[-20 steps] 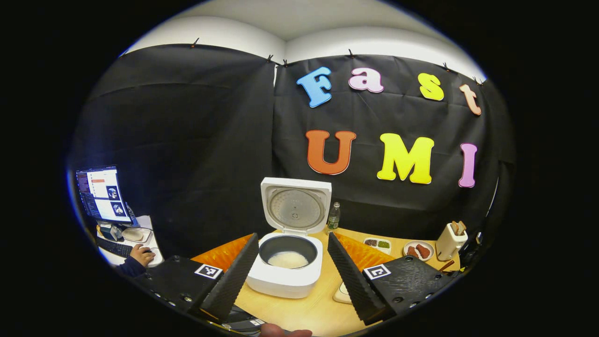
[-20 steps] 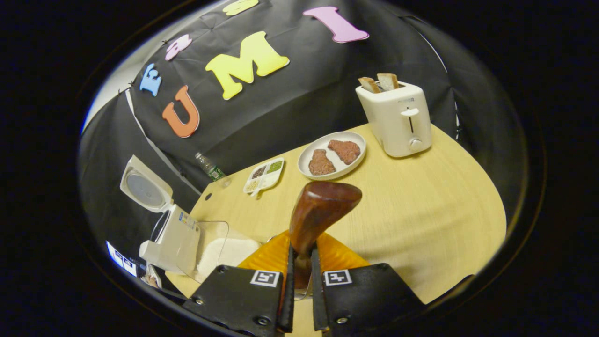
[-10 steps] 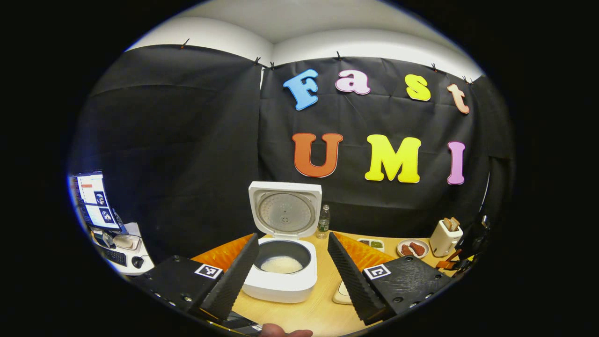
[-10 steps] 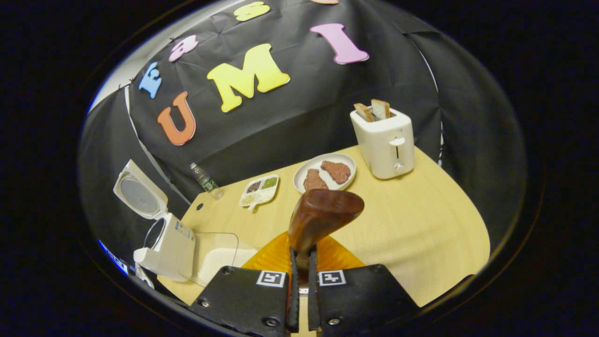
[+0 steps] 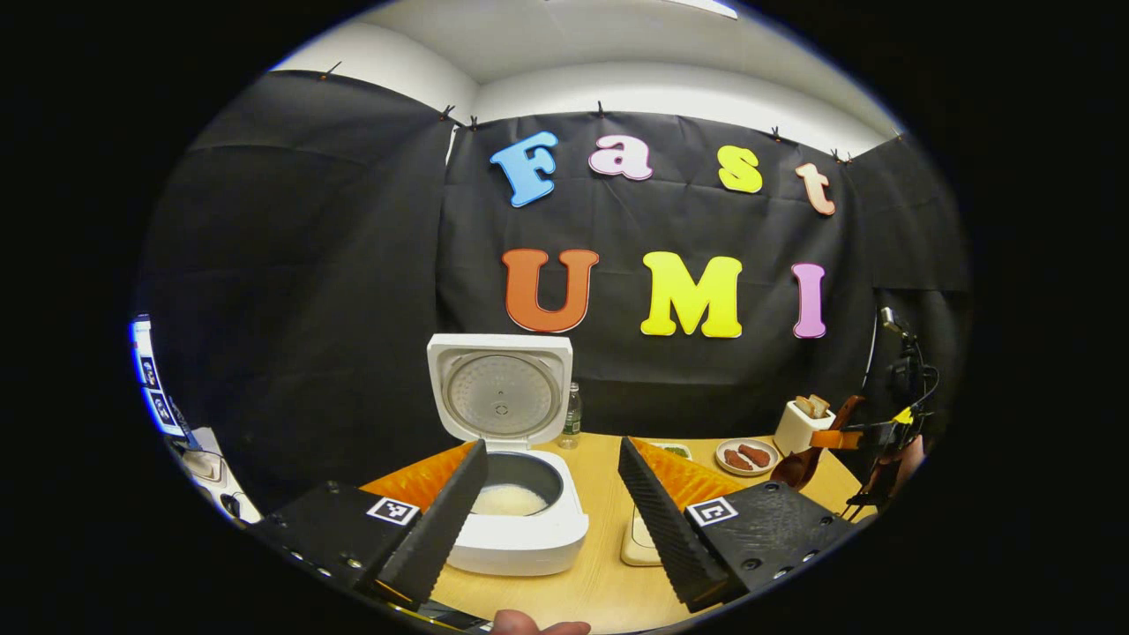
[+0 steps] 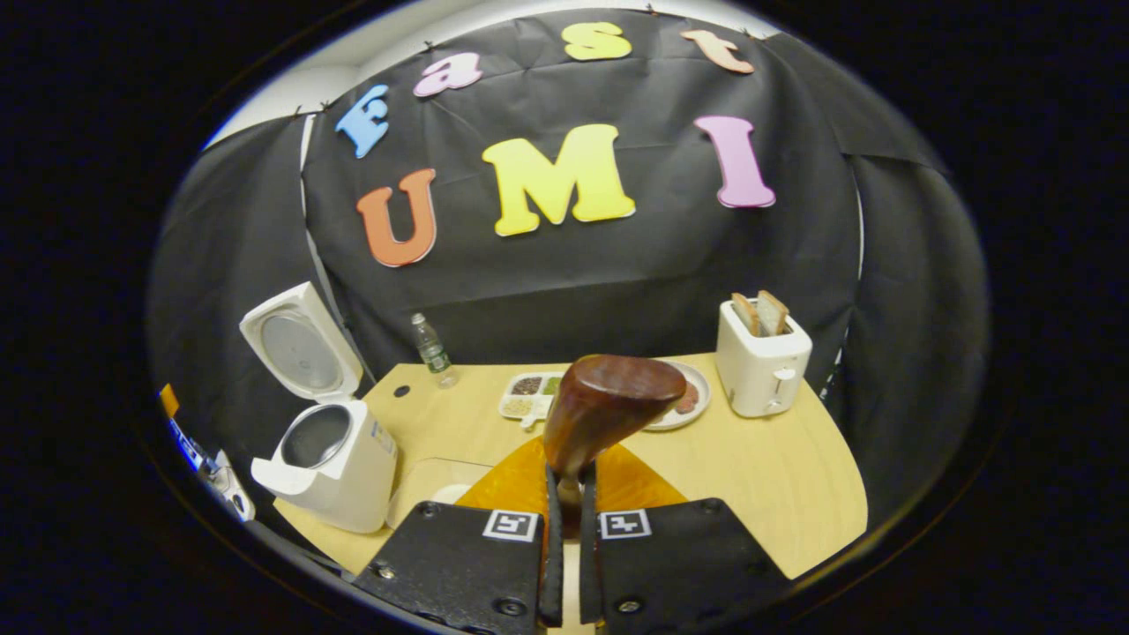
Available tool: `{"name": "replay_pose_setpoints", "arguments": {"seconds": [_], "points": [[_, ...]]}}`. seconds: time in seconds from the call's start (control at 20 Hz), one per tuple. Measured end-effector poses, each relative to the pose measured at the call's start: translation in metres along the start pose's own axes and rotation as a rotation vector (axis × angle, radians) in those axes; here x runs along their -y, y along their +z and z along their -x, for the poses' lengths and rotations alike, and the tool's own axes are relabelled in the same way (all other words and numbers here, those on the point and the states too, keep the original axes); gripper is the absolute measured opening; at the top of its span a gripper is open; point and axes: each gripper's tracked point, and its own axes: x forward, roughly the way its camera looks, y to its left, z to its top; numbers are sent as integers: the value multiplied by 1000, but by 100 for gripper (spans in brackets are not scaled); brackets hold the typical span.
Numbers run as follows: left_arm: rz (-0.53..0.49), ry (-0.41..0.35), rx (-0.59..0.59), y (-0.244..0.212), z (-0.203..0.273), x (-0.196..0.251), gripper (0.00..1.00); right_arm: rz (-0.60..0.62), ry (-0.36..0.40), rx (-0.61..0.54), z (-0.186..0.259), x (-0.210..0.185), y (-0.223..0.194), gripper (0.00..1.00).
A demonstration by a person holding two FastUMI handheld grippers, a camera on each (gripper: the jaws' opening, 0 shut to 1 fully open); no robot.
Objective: Close the left gripper, press the button to open the rice cooker; take a wooden spoon from the chopstick holder with the right hand, scoop a spoonful of rice and pour it into the rice cooker, then put the wooden spoon back into the chopstick holder.
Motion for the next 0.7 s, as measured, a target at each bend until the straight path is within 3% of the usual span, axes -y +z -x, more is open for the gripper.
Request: {"name": "replay_pose_setpoints", "arguments": {"seconds": [0.25,0.45,0.7], "points": [[21,-3,-31,-14,14,-40,95,161,-19,-41,-32,-67,-39,12],[29,23,-74,-28,22,-77,94,313,-104,-107,-65,-78,-90,12],[34,43,-127,-45,24,-110,94,529,-222,-110,-82,-78,-116,12]]}}
